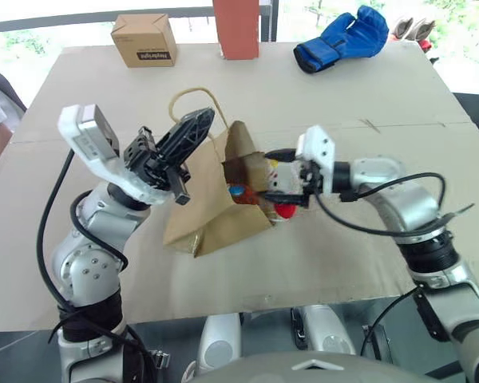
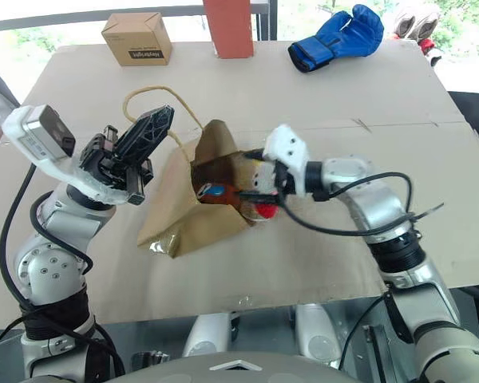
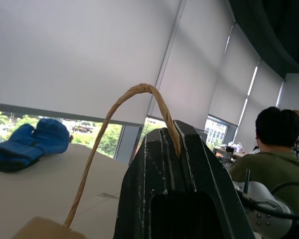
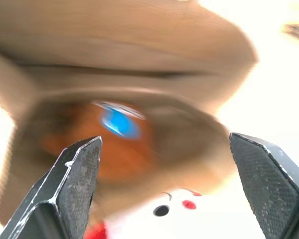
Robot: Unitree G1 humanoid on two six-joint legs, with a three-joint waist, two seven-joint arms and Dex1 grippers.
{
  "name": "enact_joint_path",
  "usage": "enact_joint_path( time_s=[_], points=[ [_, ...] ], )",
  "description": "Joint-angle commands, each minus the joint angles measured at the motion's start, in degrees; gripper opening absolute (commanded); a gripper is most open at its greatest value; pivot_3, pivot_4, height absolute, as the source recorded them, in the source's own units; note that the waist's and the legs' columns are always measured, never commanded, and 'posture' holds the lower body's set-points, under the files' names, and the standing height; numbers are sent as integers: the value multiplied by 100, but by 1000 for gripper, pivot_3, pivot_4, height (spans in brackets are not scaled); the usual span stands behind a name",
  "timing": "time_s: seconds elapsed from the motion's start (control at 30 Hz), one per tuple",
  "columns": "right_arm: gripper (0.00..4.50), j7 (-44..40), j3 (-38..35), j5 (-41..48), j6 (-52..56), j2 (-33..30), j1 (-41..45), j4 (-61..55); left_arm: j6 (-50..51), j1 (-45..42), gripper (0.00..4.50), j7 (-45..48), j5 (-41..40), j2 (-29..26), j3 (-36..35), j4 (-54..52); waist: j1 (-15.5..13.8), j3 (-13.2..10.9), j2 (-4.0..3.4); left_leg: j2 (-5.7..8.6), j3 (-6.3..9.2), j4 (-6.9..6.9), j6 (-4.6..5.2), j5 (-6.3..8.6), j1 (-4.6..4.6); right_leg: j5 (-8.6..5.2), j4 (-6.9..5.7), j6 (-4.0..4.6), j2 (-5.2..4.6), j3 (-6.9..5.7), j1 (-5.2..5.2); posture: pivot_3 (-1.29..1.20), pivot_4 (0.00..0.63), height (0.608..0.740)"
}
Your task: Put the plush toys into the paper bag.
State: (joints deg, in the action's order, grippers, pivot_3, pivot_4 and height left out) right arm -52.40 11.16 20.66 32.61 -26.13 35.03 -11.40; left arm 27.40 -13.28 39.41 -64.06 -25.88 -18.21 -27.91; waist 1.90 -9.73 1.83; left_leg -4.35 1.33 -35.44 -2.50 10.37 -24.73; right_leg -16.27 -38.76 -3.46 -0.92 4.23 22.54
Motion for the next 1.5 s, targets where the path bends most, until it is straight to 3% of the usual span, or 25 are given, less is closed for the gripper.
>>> enact_joint_path(
  time_s=[0.03, 0.27, 0.37, 0.5, 0.7, 0.77, 0.8, 0.9, 1.03, 1.3, 1.47, 1.5],
  points=[
    [3982, 115, -246, 87, 298, -287, -173, -443, -163, -25, 0, 115, -12, -10, -36, -146, 6, 0, 0, 0, 1, 1, 0, 0, 1, 0, 0, 0, 1, 0, 0, 0, 150, 740],
    [3982, 315, -305, 406, 1194, -503, -378, -809, -219, -34, 0, 200, 196, 53, 158, -97, 33, 0, 0, 0, 0, 2, 1, 0, 0, -1, 3, 0, 1, 2, 1, 0, 150, 740],
    [3982, 388, 142, 84, 1250, -561, -453, -610, -230, -32, 0, 265, 276, 43, 232, -92, 28, 1, 2, 0, 2, 1, 1, 0, 1, -1, 3, 0, 2, 2, 0, 0, 150, 740],
    [3982, 697, 602, -197, 1372, -103, -241, -140, -229, -59, 0, 326, 351, 26, 327, -80, 49, 1, 2, 0, 1, 1, 1, 0, 1, -1, 3, 0, 2, 2, 1, 0, 150, 740],
    [1382, 979, 859, -723, 1079, 7, -123, 163, -216, 12, 0, 324, 340, -15, 315, -181, 30, 3, 4, 1, 3, 1, 1, 0, 0, 0, 4, -1, 3, 4, 2, 0, 150, 740],
    [241, 979, 813, -763, 1030, -13, -150, 121, -214, 70, 0, 314, 346, -35, 301, -205, 31, 3, 5, 1, 3, 1, 1, 0, 1, 0, 4, -1, 3, 4, 2, 0, 150, 740],
    [106, 970, 783, -813, 930, -67, -174, 87, -228, 115, 0, 294, 403, -50, 294, -219, 32, 3, 5, 1, 3, 1, 0, 0, 1, 0, 3, -1, 3, 4, 2, 0, 150, 740],
    [106, 916, 768, -1019, 629, -314, -223, -32, -414, 245, 0, 252, 1004, -163, 398, -239, 32, 3, 4, 1, 3, 1, 0, 0, 2, -1, 3, -1, 3, 4, 2, 0, 150, 740],
    [106, 813, 547, -1182, -121, -623, -261, -207, -641, 160, 0, 751, 1098, -336, 234, 103, 17, 2, 4, 2, 2, 1, 0, 0, 1, -1, 5, 0, 2, 4, 3, 0, 150, 740],
    [106, 984, -304, -785, 234, -654, -284, -636, -621, -933, 0, 1448, 1080, -396, 515, 948, -1, 1, 4, 5, 5, 1, 0, 0, -4, 0, 8, -1, 2, 3, 3, 0, 150, 740],
    [106, 1032, -300, -635, 706, -590, -363, -763, -556, -1320, 0, 1985, 1197, -553, 631, 1431, 41, 1, 3, 4, 7, 4, 1, 0, -1, -1, 7, -1, 3, 3, 4, 0, 150, 740],
    [636, 956, -276, -413, 923, -481, -409, -817, -535, -1336, 0, 2080, 1213, -597, 645, 1475, 45, 2, 3, 4, 7, 5, 1, 1, -1, -1, 7, -1, 3, 3, 4, 0, 150, 740]
  ],
)
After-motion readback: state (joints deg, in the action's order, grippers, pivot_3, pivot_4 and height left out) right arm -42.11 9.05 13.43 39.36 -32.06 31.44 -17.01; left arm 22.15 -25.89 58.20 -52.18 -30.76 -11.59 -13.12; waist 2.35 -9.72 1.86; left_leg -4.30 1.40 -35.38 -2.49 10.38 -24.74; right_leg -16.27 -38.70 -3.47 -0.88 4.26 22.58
